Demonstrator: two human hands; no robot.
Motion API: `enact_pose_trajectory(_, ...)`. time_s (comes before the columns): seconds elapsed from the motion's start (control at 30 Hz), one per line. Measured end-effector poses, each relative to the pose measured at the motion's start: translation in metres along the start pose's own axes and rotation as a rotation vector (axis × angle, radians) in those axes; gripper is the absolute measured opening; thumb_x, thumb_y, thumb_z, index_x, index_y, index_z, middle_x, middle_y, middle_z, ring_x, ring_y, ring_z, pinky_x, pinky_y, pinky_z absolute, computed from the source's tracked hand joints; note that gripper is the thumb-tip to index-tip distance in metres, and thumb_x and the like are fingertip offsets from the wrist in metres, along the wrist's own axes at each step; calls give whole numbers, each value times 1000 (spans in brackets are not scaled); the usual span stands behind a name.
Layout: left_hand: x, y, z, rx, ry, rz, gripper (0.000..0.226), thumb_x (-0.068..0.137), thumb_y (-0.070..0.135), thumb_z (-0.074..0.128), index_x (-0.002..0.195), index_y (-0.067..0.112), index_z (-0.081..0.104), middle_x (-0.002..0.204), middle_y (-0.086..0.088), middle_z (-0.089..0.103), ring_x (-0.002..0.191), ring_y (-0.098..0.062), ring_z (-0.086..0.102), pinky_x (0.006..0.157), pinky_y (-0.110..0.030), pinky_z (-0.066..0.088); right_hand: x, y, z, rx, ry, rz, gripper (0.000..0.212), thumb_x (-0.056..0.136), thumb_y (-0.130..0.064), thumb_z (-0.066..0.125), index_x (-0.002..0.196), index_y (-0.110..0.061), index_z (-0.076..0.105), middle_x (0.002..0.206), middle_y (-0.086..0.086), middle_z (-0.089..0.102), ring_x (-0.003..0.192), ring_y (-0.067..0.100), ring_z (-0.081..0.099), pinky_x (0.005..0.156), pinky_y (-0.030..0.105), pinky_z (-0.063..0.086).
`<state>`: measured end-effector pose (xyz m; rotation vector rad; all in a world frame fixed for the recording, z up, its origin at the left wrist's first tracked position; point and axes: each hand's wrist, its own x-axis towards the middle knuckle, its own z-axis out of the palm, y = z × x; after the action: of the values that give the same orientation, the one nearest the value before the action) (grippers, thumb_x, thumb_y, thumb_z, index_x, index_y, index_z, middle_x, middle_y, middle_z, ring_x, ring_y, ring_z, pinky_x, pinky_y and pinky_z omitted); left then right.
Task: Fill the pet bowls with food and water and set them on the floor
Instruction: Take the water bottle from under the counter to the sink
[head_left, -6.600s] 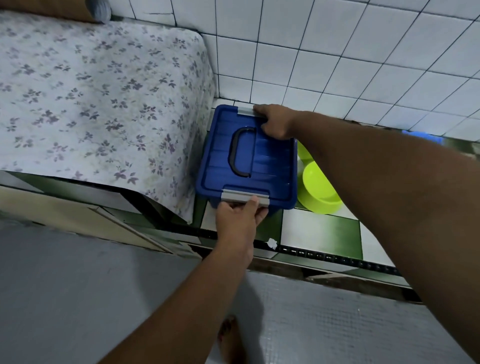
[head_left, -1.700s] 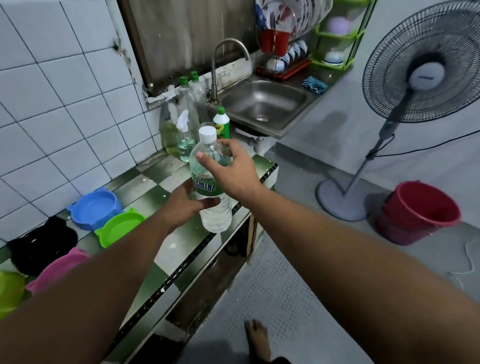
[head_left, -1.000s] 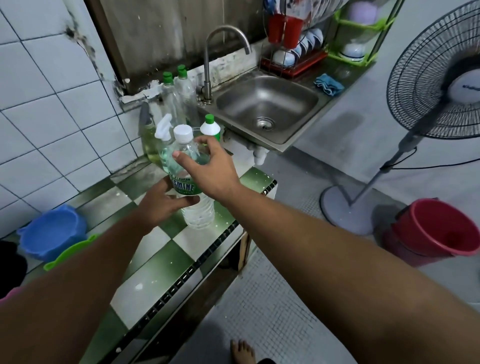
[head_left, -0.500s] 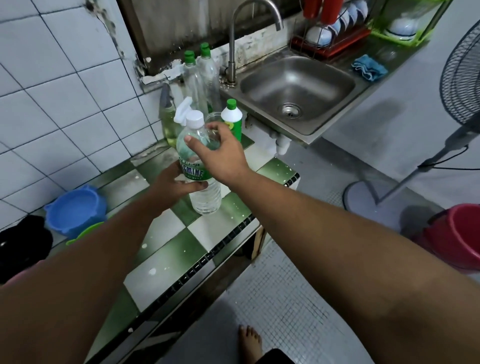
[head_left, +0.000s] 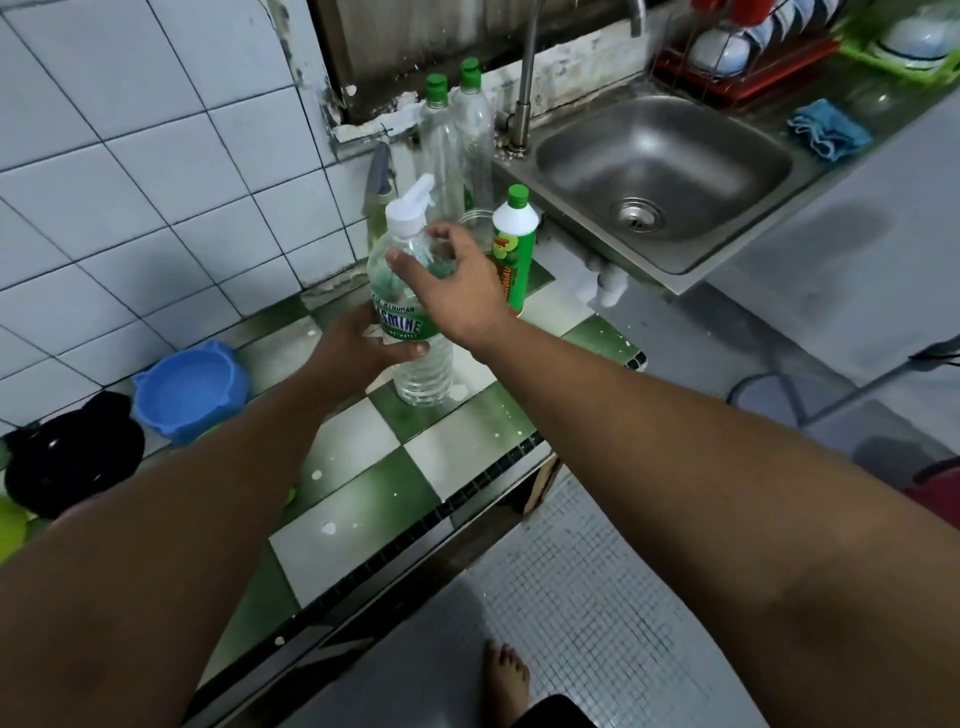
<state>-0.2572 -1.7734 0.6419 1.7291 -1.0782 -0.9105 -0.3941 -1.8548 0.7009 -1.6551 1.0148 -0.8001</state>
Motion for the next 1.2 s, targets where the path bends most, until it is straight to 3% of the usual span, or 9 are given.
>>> enact_pose_trajectory(0.1, 7, -5, -3, 51, 98, -14, 60, 71, 22, 92, 127, 23, 69, 114, 13, 73, 97, 5, 66, 76, -14, 47, 10, -3, 4, 14, -41, -11, 64, 83, -51, 72, 136, -20, 53, 134, 3, 59, 117, 14, 54, 106, 42, 47)
enact_pose_trajectory(0.33, 19, -14, -9, 126, 288, -49, 64, 65, 34, 96, 124, 25, 72, 111, 9, 75, 92, -4, 69, 74, -15, 47, 29, -8, 19, 17, -99, -44, 60, 88, -42, 70, 139, -17, 52, 136, 4, 59, 122, 17, 56, 109, 42, 45)
enact_pose_trajectory(0.43, 22, -21, -13, 126, 306, -62, 66, 63, 38, 96, 124, 26, 72, 111, 10, 76, 93, -10, 72, 80, -22, 52, 34, -7, 28, -6, -114, -29, 64, 85, -49, 68, 139, -21, 53, 136, 1, 60, 121, 18, 58, 107, 45, 47)
enact_pose_trajectory(0.63, 23, -24, -11, 51, 304, -64, 67, 65, 31, 96, 127, 24, 70, 115, 10, 75, 97, -11, 72, 76, -18, 50, 37, -6, 31, 9, -143, -25, 64, 86, -52, 66, 142, -26, 50, 142, -1, 56, 126, 18, 55, 109, 47, 44)
enact_pose_trajectory(0.73, 22, -23, -9, 71, 291, -56, 66, 66, 31, 96, 126, 26, 69, 106, 20, 73, 98, -6, 70, 73, -17, 49, 33, -2, 29, 33, -156, -20, 68, 85, -54, 66, 145, -30, 46, 145, -2, 53, 131, 17, 52, 112, 46, 43)
enact_pose_trajectory(0.9, 18, -23, -8, 132, 254, -35, 67, 70, 37, 93, 129, 26, 65, 107, 18, 69, 99, -9, 66, 74, -15, 45, 22, 1, 23, 38, -188, 50, 80, 83, -60, 67, 150, -28, 36, 146, 1, 52, 129, 20, 54, 109, 45, 46)
enact_pose_trajectory(1.13, 1, -12, -11, 193, 226, -2, 49, 79, 34, 88, 121, 33, 62, 100, 25, 63, 82, 21, 56, 70, -7, 44, -3, 0, 16, -10, -133, 60, 80, 85, -58, 67, 149, -23, 35, 144, 4, 53, 129, 22, 53, 109, 44, 46)
enact_pose_trajectory(1.2, -4, -8, -14, 202, 221, 21, 49, 78, 37, 88, 120, 32, 63, 108, 21, 68, 89, 21, 59, 78, -5, 45, -9, -4, 14, -21, -111, 58, 77, 86, -55, 68, 148, -21, 36, 143, 5, 54, 127, 22, 55, 108, 42, 47)
